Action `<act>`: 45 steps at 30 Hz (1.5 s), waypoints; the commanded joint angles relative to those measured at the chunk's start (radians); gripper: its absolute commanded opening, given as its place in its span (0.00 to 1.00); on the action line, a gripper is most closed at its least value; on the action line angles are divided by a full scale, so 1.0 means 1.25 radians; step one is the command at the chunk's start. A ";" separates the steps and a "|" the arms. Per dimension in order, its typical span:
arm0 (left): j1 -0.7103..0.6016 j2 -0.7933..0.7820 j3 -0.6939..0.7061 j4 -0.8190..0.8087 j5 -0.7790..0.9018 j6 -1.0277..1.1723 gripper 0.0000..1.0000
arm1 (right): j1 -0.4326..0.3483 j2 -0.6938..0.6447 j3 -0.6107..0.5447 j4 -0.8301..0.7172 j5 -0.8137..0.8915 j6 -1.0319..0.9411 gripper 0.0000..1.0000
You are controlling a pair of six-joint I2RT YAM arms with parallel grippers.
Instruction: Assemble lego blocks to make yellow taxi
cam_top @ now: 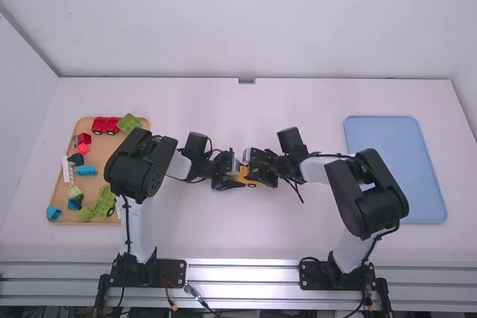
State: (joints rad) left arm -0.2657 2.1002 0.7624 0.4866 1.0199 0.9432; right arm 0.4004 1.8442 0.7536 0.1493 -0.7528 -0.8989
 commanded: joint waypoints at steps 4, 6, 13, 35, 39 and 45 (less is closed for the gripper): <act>-0.018 0.015 -0.013 -0.008 -0.021 -0.009 0.26 | 0.030 0.039 -0.022 -0.023 0.100 0.004 0.00; -0.018 0.015 -0.013 -0.008 -0.021 -0.009 0.25 | 0.023 0.039 -0.022 -0.014 0.098 0.004 0.00; -0.018 0.015 -0.013 -0.002 -0.022 -0.009 0.22 | 0.009 0.039 -0.022 0.024 0.081 0.045 0.16; -0.018 0.015 -0.013 -0.005 -0.034 -0.009 0.20 | -0.025 0.037 0.016 0.021 -0.008 0.022 0.35; -0.018 0.015 -0.013 -0.005 -0.034 -0.009 0.20 | -0.029 0.037 0.016 0.022 -0.008 0.022 0.38; -0.017 0.015 -0.013 -0.006 -0.034 -0.009 0.20 | -0.028 0.037 0.016 0.026 -0.008 0.022 0.41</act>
State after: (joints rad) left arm -0.2722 2.1002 0.7628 0.4953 1.0054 0.9348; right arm 0.3729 1.8755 0.7570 0.1791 -0.7753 -0.8780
